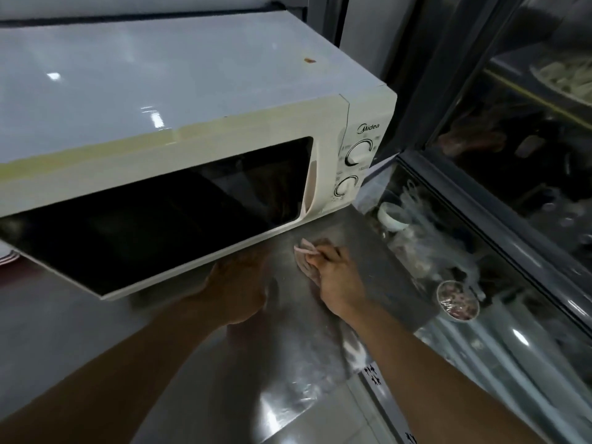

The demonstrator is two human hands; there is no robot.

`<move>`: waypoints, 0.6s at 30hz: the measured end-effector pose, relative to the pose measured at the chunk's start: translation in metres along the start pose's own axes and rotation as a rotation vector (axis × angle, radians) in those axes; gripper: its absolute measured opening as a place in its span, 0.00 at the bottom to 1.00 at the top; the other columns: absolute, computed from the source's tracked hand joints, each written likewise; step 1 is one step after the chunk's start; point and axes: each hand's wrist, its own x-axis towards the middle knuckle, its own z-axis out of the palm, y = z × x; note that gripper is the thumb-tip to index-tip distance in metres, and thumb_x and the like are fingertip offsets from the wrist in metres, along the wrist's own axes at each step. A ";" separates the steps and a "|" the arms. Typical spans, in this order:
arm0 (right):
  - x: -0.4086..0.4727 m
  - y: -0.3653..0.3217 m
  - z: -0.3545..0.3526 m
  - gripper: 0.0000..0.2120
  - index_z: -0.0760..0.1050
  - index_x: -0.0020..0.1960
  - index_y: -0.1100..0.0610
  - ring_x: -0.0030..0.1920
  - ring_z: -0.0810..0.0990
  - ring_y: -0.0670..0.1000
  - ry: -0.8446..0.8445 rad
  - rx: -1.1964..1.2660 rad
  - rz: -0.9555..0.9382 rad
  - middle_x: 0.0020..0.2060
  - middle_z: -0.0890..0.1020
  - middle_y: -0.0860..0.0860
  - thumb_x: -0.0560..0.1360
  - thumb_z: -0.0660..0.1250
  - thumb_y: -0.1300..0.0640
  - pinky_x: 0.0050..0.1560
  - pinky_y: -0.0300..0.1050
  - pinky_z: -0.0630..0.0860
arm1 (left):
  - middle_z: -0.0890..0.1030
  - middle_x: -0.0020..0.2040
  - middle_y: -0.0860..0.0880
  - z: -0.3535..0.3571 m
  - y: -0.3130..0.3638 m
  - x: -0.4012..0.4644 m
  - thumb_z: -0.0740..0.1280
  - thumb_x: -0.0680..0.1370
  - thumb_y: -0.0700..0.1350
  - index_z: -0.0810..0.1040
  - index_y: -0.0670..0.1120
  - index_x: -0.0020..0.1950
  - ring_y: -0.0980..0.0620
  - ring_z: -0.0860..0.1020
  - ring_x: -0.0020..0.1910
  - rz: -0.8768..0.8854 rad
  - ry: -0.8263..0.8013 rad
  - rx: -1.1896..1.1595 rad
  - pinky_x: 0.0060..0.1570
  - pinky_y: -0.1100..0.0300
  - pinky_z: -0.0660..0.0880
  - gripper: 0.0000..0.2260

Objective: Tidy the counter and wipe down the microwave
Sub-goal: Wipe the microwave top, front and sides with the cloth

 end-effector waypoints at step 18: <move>-0.094 0.030 -0.115 0.09 0.73 0.50 0.54 0.47 0.77 0.49 0.049 0.568 0.198 0.45 0.79 0.50 0.73 0.67 0.64 0.46 0.39 0.71 | 0.61 0.75 0.49 -0.028 0.084 -0.103 0.68 0.75 0.49 0.59 0.49 0.75 0.48 0.63 0.72 -0.293 0.020 -0.263 0.69 0.54 0.62 0.31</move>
